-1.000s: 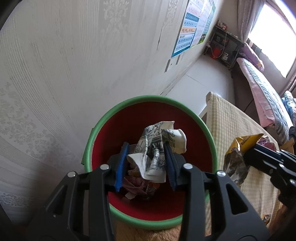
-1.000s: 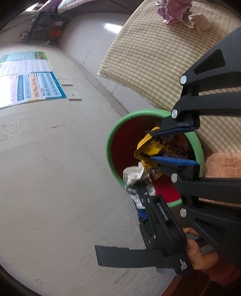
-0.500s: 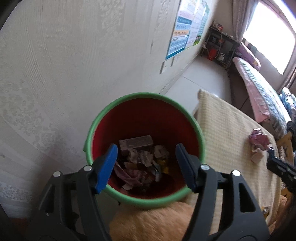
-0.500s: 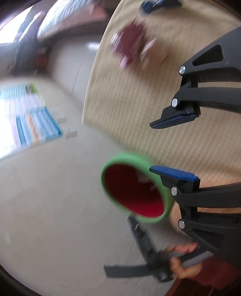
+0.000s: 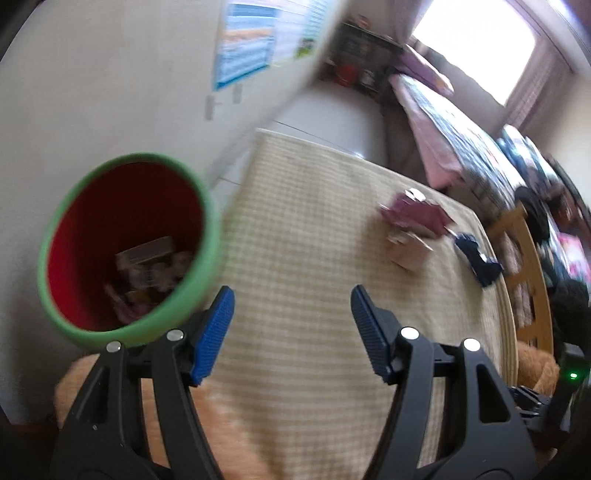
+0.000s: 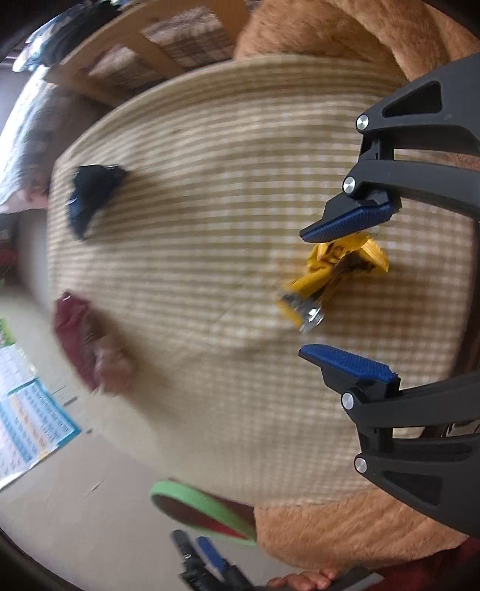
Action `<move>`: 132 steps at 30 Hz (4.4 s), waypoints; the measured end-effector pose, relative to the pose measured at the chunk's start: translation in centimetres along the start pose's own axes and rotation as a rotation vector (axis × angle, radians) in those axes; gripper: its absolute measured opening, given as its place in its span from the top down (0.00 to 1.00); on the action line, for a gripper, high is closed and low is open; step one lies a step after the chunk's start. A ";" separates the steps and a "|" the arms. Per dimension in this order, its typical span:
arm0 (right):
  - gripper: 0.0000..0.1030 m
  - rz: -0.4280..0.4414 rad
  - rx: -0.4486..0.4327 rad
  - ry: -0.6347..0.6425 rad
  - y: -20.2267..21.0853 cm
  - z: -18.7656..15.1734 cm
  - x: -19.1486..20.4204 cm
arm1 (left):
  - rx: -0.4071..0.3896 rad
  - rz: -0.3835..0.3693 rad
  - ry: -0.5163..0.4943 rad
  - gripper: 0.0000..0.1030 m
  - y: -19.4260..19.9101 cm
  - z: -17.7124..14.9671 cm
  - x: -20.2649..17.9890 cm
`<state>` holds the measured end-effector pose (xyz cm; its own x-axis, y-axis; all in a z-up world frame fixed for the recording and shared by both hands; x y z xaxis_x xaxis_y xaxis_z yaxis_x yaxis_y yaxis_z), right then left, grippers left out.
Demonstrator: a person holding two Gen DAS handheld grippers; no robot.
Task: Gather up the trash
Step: 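Grasp the pink-and-white wrapper with the left tool while the right tool grasps another yellow wrapper, then carry the pink-and-white wrapper and yellow wrapper over the bin with both tools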
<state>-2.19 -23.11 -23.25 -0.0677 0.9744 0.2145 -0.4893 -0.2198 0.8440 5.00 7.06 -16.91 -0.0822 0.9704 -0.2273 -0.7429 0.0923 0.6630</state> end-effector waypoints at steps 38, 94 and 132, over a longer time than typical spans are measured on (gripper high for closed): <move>0.92 0.278 -0.143 -0.193 1.2 0.6 -2.4 | 0.290 -0.167 0.206 0.63 -14.7 -0.2 -10.7; 0.95 0.229 -0.251 0.033 3.6 6.4 5.6 | -0.095 0.013 -0.172 0.48 2.3 0.9 -5.5; 0.95 0.409 -0.217 0.276 0.3 10.7 21.7 | -0.153 0.219 0.031 0.48 5.1 2.1 8.7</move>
<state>5.53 -2.49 -13.11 -0.5021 0.7941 0.3424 -0.5415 -0.5974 0.5915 1.83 16.47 -14.03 -0.2705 0.9560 -0.1139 -0.7970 -0.1560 0.5835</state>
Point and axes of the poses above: each gripper's, at about its wrist camera, not at the fingertips, and y roughly against the way its jaws point, x to its left, z to its top, the point moved 2 cm from there along -y, roughly the way its jaws point, and after that the axes turned 13 degrees about -x, right-handed, at the moved point
